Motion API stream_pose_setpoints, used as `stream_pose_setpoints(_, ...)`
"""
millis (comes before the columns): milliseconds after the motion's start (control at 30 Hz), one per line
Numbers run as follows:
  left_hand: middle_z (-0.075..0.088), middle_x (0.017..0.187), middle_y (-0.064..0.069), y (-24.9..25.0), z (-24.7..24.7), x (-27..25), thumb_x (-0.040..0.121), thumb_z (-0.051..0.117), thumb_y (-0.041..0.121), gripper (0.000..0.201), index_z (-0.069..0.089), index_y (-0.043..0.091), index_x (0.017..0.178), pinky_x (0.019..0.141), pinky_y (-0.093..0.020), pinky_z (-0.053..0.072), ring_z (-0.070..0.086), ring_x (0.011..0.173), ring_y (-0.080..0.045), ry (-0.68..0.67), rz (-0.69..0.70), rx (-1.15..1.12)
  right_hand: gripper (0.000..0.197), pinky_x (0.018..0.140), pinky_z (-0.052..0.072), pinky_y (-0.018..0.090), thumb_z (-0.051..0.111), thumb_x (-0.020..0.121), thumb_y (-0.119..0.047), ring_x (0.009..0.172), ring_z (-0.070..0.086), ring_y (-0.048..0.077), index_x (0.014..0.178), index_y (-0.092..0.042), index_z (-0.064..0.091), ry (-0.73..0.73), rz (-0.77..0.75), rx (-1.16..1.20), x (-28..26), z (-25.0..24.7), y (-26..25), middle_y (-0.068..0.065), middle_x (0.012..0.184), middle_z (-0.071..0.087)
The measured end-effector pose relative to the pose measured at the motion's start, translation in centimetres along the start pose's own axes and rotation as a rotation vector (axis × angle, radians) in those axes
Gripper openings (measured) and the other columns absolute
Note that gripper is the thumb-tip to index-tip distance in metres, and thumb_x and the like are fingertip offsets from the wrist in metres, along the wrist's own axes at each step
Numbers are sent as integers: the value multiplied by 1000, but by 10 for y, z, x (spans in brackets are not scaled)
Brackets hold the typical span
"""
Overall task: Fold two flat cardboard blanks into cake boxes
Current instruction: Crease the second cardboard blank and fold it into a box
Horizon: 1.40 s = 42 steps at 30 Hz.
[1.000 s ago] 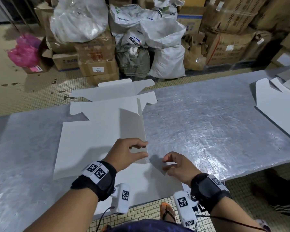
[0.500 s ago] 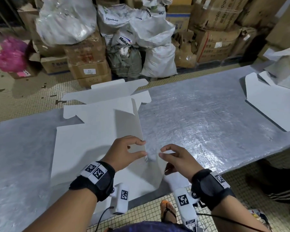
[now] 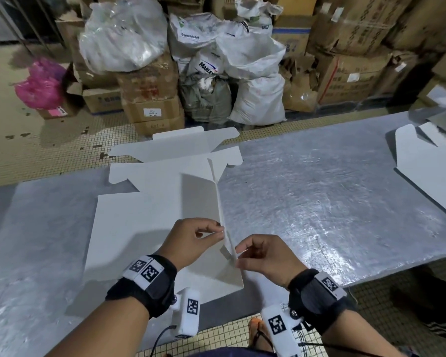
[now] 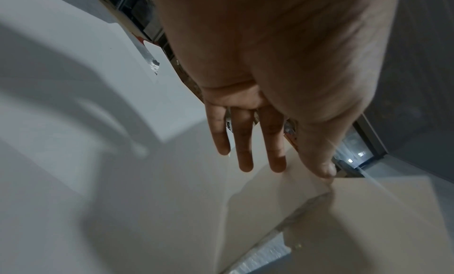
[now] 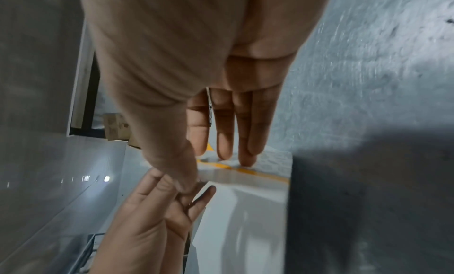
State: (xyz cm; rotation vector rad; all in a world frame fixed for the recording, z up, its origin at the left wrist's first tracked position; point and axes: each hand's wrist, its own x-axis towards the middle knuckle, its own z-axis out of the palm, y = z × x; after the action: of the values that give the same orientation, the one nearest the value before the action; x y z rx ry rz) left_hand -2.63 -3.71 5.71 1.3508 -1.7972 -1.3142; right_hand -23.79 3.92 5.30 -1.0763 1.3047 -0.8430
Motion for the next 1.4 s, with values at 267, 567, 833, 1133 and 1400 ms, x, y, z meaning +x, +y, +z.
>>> stream_pose_setpoints(267,74,97,7,11,5,1,81,79,11,17,70,21,91,81,-24,58,72,88,-11,30,-153,-106,4,83,60,47,71,86,-2,84,69,31,87,-5,70,219,-39,109,11,7,4,12,91,71)
stream_pose_setpoints(567,71,113,1,22,17,14,93,55,11,37,49,28,126,88,-29,55,67,105,-17,-168,-417,-269,6,79,59,33,66,90,-1,79,67,18,96,0,65,224,-55,144,26,7,2,8,88,71)
stream_pose_setpoints(833,61,124,-3,25,16,26,65,57,17,65,43,35,126,82,-37,53,60,104,-23,-138,-491,-356,8,82,60,42,67,89,-3,77,67,26,96,-1,64,220,-34,129,34,2,3,16,93,71)
stream_pose_setpoints(1133,55,120,-5,34,22,49,93,56,28,48,35,36,135,81,-43,60,63,103,-26,-139,-546,-243,21,83,60,45,70,75,-21,83,69,28,91,-7,65,217,-61,145,40,-1,2,10,93,71)
stream_pose_setpoints(1400,51,86,-8,44,16,57,89,47,10,82,5,51,146,53,-28,54,56,72,-23,-121,-434,-14,22,83,60,46,69,73,-20,88,70,34,91,-7,65,225,-56,139,42,-2,1,12,98,70)
